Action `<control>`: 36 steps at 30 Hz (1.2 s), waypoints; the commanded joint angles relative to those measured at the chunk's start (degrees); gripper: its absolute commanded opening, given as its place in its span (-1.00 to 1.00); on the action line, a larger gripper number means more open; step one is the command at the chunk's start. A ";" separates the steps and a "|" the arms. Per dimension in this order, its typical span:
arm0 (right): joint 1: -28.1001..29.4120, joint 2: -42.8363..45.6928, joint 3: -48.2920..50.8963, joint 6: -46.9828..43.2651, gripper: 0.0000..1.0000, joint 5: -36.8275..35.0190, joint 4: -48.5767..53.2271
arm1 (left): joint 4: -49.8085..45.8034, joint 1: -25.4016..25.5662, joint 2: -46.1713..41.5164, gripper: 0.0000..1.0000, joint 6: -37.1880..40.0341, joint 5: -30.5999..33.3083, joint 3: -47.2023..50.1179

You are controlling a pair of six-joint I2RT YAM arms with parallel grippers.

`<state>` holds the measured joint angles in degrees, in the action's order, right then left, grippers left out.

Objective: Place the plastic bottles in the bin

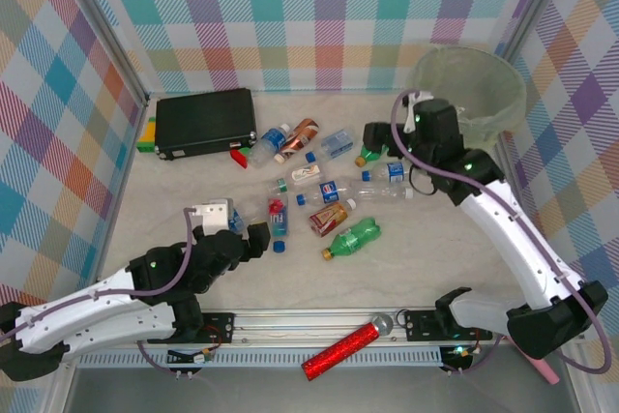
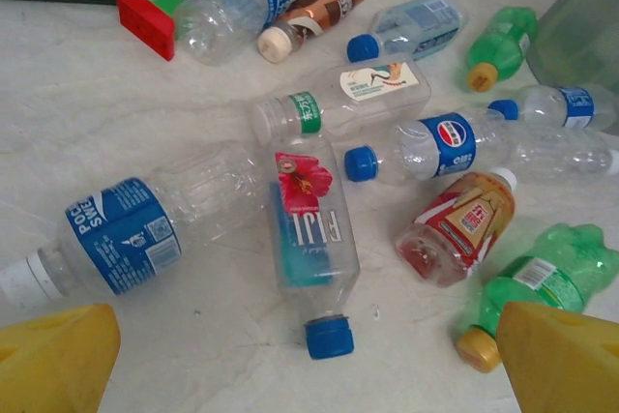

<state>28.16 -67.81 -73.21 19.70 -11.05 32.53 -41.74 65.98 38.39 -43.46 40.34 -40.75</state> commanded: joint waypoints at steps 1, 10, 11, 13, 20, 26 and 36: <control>1.84 1.97 6.20 2.94 0.98 6.60 -7.81 | -0.64 0.21 2.43 0.99 1.37 4.21 -2.98; 5.72 5.88 23.53 2.23 0.98 9.21 -21.75 | -10.06 -8.98 11.40 0.99 -0.10 1.32 -4.16; 5.68 6.38 24.69 3.00 0.98 9.68 -22.92 | -11.03 -10.91 12.06 0.99 0.47 0.55 -4.58; 5.76 7.19 26.33 4.49 0.98 11.12 -25.02 | -11.17 -14.68 12.28 0.99 1.45 -1.16 -4.62; 6.03 12.65 30.09 6.56 0.98 12.14 -27.05 | 2.37 -30.76 14.07 0.99 6.50 -17.31 -1.63; 6.07 17.49 33.24 7.28 0.98 8.92 -27.15 | 8.55 -41.63 24.93 0.99 13.52 -29.13 -5.13; 6.05 16.10 33.95 8.05 0.98 10.36 -28.08 | 11.59 -53.56 39.62 0.99 22.45 -38.86 -11.85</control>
<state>33.85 -51.42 -39.40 26.96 -1.19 6.35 -31.73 15.03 75.90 -24.29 7.66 -51.70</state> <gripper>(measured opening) 0.990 0.996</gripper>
